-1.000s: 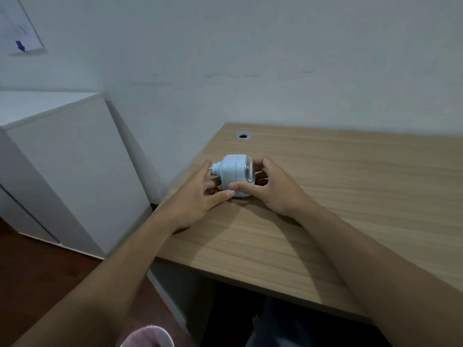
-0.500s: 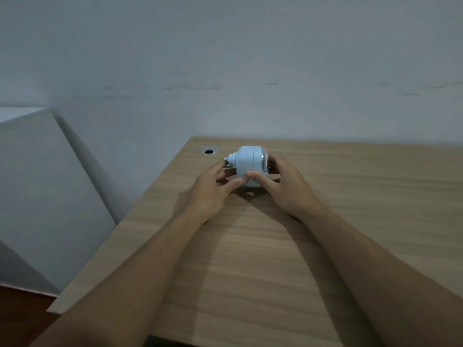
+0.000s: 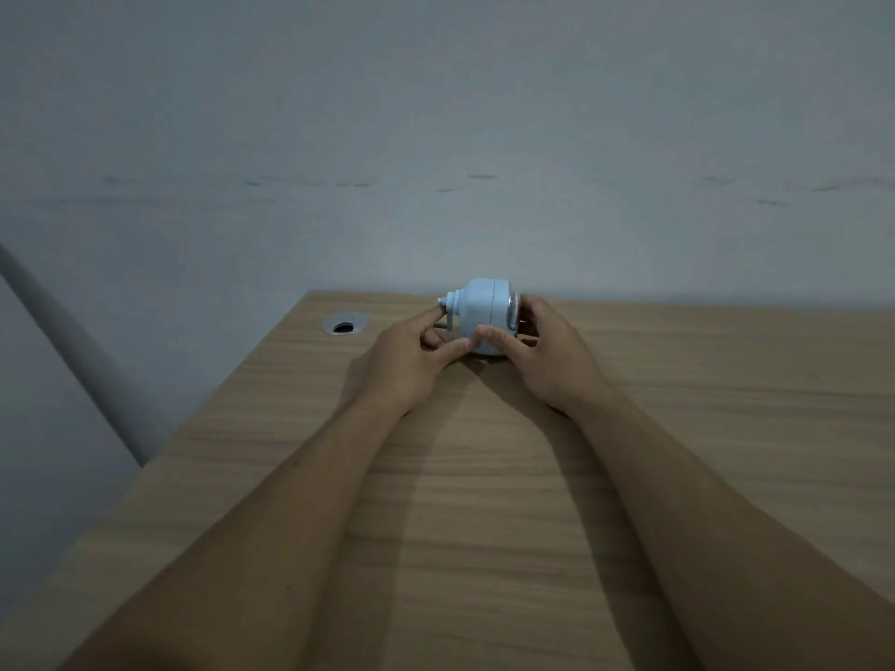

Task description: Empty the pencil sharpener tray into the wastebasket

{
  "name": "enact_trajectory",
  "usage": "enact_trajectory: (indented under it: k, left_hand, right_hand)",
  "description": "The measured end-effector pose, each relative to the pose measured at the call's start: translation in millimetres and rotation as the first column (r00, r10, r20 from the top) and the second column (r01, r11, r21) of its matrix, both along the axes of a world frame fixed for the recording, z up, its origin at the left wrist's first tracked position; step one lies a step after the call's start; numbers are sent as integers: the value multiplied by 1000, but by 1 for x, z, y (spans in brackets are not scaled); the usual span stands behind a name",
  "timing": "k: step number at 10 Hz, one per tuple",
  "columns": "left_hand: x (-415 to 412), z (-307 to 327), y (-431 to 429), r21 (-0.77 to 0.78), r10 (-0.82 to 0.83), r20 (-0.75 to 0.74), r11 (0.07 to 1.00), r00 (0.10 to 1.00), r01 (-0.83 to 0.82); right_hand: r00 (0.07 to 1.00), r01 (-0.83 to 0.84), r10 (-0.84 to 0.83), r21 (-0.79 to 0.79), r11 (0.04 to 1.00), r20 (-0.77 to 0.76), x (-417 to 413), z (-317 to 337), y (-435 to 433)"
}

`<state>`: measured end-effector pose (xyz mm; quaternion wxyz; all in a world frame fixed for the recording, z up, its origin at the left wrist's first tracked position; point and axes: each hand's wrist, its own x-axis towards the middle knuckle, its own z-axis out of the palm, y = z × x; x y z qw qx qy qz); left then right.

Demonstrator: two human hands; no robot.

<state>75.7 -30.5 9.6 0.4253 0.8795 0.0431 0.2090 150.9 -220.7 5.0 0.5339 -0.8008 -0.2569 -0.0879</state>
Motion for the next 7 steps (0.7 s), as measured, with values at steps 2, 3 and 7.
enact_trajectory:
  k: [2,3,7]
  left_hand:
    - [28,-5,1,61,36,-5,998,999,-36]
    - [31,-6,0,94,39,0,995,999,-39]
    - [6,-10,2,83,77,0,994,997,-77]
  right_hand:
    - [1000,-25,25,-73,997,6,28,1,-2]
    - [999,-35,37,-93,995,13,33,-3,-2]
    - [995,27,-28,-5,1000,-92,9,-1,-11]
